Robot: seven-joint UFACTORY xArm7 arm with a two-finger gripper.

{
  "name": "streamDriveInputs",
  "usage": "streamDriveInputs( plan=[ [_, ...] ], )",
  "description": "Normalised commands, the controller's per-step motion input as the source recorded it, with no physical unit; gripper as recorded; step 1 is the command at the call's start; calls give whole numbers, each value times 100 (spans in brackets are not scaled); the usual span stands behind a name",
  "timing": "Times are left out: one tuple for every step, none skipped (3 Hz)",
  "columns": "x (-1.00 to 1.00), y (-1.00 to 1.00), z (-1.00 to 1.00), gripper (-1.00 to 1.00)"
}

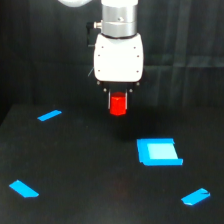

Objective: Pick up the red object from the table

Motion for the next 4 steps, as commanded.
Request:
streamDriveInputs(
  plan=[
    [-9, 17, 37, -93],
    [-11, 4, 27, -100],
    [-21, 18, 19, -88],
    [-10, 7, 12, -100]
  ],
)
